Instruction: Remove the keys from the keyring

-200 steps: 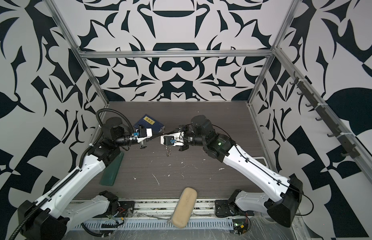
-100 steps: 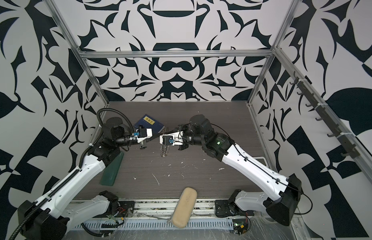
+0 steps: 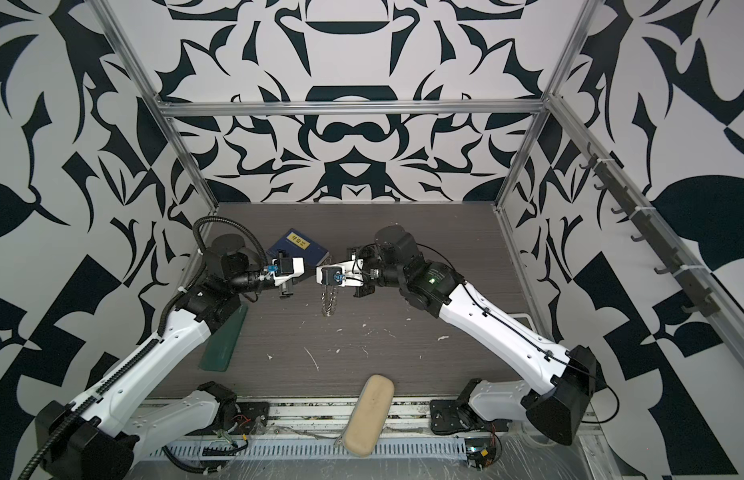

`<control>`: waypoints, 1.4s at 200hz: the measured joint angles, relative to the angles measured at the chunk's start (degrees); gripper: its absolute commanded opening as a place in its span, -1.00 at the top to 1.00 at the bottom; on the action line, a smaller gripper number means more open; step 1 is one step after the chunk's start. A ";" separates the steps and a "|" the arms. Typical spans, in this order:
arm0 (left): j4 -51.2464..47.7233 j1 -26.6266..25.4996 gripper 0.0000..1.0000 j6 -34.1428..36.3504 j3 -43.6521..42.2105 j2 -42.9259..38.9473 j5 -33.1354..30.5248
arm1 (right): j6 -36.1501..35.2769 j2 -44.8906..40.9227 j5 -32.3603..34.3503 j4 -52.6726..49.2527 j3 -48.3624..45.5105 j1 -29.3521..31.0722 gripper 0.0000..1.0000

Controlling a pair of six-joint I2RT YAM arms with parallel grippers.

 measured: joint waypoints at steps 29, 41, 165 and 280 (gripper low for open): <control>-0.39 -0.04 0.86 0.92 0.17 0.00 0.35 | 0.04 0.74 -1.05 -3.48 2.29 -0.17 1.00; -0.48 -0.04 0.77 1.16 0.39 0.00 0.48 | 0.02 1.38 -1.81 -5.38 3.87 -0.39 1.00; -2.23 -0.07 0.74 2.47 1.38 0.00 1.73 | 0.90 2.78 -6.49 -11.30 8.22 -1.66 1.00; -0.35 0.20 1.00 -1.03 1.38 0.00 1.62 | 2.91 2.03 -5.35 -9.11 7.41 -1.77 0.43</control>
